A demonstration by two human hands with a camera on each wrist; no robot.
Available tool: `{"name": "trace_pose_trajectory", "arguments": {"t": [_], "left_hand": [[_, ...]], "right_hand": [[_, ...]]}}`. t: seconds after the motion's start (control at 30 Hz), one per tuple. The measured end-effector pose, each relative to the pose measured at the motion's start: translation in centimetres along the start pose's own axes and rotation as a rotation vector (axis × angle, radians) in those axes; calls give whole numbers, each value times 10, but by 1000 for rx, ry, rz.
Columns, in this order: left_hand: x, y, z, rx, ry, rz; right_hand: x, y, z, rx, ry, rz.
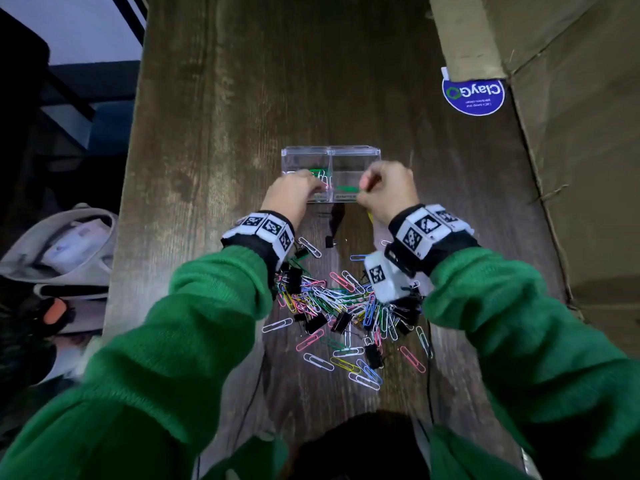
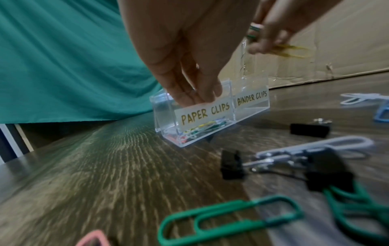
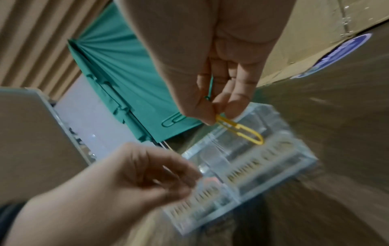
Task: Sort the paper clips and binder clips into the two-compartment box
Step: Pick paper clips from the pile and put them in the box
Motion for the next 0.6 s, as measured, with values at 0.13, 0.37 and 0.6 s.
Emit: {"name": "trace_pose_trajectory", "arguments": {"t": [0.13,0.37,0.6], "left_hand": [[1,2,18,-71,58,24],[30,3,51,-222,-198,163],[24,28,64,123,-5,50]], "right_hand": [[34,3,-25,-83,-109,-83],[46,35,-35,63,-165,-69],[16,37,10,113,-135,-5]]}}
Point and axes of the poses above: each hand's wrist, its own z-axis away from the middle knuckle, its own y-axis out of the palm, x = y × z, the point moved 2 cm from there along -z, towards the middle knuckle, and after that the axes turned 12 degrees about -y, right-handed, at the moved point
